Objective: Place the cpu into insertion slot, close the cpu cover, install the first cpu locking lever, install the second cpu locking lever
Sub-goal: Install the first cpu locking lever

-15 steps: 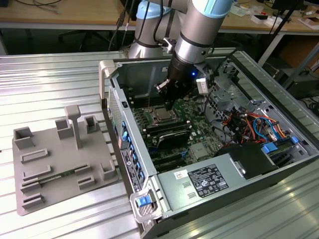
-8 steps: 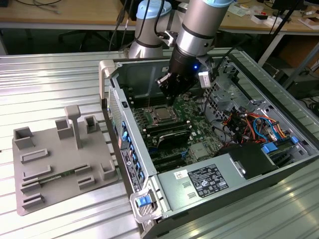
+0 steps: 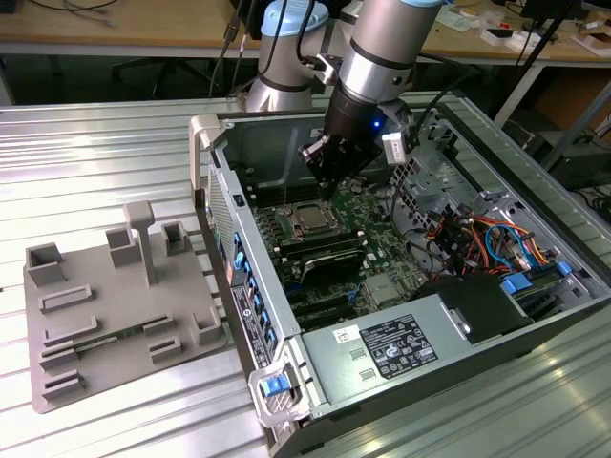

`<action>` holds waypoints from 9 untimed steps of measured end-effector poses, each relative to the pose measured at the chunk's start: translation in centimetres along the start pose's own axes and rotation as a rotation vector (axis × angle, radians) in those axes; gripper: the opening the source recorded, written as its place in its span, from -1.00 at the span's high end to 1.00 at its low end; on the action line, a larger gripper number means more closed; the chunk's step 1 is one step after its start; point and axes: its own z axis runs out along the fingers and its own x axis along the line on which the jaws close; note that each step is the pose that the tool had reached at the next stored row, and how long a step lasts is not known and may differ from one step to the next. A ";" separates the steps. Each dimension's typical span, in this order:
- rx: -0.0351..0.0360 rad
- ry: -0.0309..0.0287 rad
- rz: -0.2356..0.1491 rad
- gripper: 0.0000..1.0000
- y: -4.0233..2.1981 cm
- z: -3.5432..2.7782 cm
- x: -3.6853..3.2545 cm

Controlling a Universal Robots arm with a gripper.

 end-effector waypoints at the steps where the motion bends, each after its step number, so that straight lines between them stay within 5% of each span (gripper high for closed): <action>1: 0.0000 0.0000 0.000 0.79 0.00 0.00 0.00; 9: 0.0001 -0.0007 0.000 0.79 0.13 0.05 1.09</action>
